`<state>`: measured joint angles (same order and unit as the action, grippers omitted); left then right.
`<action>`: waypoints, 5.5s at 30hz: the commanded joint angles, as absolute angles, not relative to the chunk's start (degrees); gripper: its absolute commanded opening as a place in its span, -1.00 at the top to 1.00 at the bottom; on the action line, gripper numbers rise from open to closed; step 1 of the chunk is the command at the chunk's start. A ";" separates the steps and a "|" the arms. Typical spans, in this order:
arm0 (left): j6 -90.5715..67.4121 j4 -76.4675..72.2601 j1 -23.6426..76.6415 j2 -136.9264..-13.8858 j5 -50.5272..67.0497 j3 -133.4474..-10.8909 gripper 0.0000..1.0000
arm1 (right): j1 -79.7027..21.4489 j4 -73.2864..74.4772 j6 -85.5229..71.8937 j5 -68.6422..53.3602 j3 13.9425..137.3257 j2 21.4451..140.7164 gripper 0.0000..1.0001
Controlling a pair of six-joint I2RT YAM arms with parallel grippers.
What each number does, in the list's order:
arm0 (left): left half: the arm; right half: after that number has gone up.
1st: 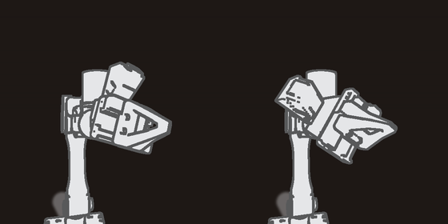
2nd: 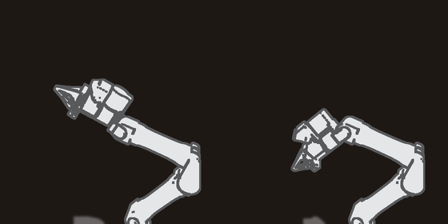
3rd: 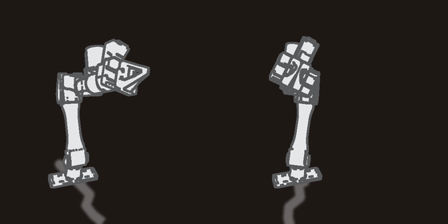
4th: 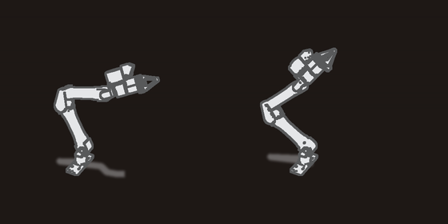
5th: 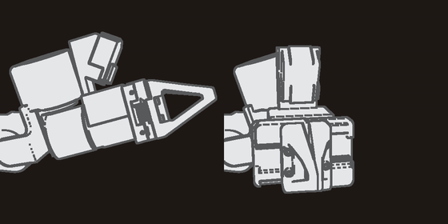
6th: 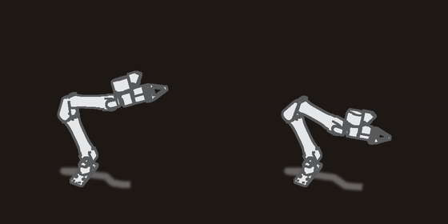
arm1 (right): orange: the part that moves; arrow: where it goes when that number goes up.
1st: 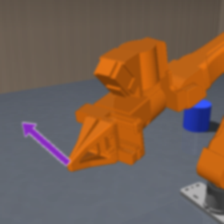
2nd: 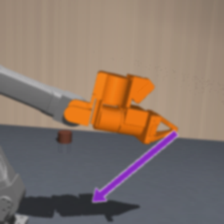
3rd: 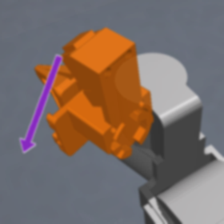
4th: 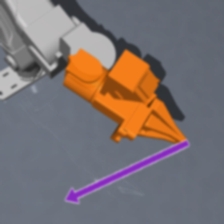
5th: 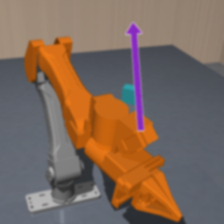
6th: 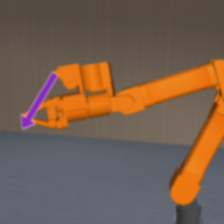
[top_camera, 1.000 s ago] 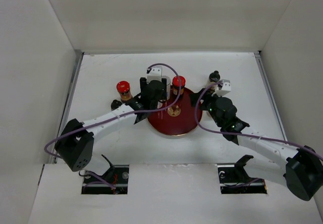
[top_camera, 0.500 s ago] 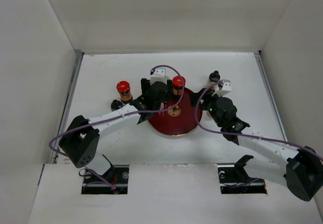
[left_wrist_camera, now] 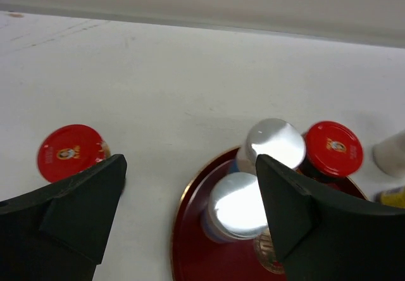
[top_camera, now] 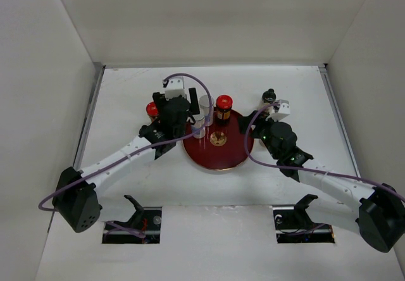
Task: Organize the condiment bottles
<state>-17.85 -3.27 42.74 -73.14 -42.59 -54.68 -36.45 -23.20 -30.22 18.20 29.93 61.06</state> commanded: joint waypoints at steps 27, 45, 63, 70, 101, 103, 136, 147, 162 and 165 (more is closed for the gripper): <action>-24.96 5.10 20.44 -84.98 -33.22 -58.09 -0.86 | -38.10 -26.19 -29.71 17.84 31.90 61.70 -0.84; -25.66 2.20 19.64 -87.10 -32.26 -56.60 -0.13 | -38.10 -26.10 -29.79 17.75 31.46 61.08 -0.85; -19.95 -2.20 28.60 -77.62 -34.71 -63.29 0.15 | -37.83 -25.93 -29.88 17.84 31.11 60.38 -0.86; -19.95 0.61 33.78 -69.45 -39.10 -57.58 0.16 | -38.10 -26.37 -29.80 17.84 31.38 61.34 -0.87; -26.63 6.51 53.13 -71.63 -39.29 -50.89 0.17 | -37.13 -26.10 -29.71 18.98 30.41 59.24 -0.87; -26.63 5.46 53.13 -72.16 -39.29 -50.19 0.17 | -37.13 -26.10 -29.62 19.07 30.32 58.71 -0.87; -21.27 -1.50 51.29 -61.45 -43.49 -42.81 -0.59 | -37.04 -26.19 -29.71 19.07 30.32 59.24 -0.88; -25.57 7.65 35.04 -55.28 -41.76 -38.59 -0.47 | -37.04 -26.28 -29.71 18.81 30.59 60.11 -0.88; -31.02 4.67 27.38 -60.38 -42.71 -32.88 -0.61 | -37.04 -26.37 -29.80 18.37 31.20 61.44 -0.89; -30.32 1.76 26.85 -61.78 -43.24 -32.25 -0.60 | -37.13 -26.37 -29.62 18.46 31.20 61.17 -0.89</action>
